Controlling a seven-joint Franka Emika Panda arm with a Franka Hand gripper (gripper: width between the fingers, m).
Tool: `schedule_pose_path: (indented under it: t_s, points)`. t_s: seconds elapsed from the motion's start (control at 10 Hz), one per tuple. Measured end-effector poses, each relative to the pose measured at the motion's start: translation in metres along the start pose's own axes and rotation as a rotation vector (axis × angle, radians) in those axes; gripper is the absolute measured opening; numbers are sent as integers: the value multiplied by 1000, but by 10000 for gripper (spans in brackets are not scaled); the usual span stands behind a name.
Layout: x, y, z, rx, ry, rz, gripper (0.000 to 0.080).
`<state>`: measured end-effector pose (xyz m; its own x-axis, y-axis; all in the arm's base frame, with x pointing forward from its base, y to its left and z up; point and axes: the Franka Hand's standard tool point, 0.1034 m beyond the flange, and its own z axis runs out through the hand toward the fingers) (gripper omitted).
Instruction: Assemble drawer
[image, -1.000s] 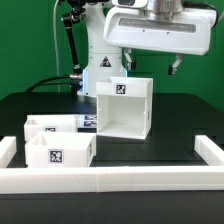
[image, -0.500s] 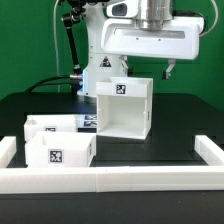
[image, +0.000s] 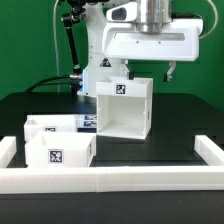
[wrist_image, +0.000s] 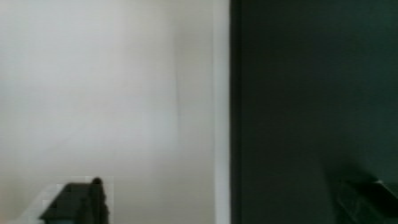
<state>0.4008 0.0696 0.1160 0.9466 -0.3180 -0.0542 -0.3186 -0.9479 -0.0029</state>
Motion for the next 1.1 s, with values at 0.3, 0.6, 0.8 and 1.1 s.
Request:
schedule_pose_path:
  t_s: [0.3,0.6,0.8,1.1]
  points:
    - [-5,-1,8,0,-1,-2,650]
    - [-7,0,13,1,-6,-1,534]
    - [-7,0,13,1,-7,-1,225]
    - [-7,0,13,1,-7,-1,37]
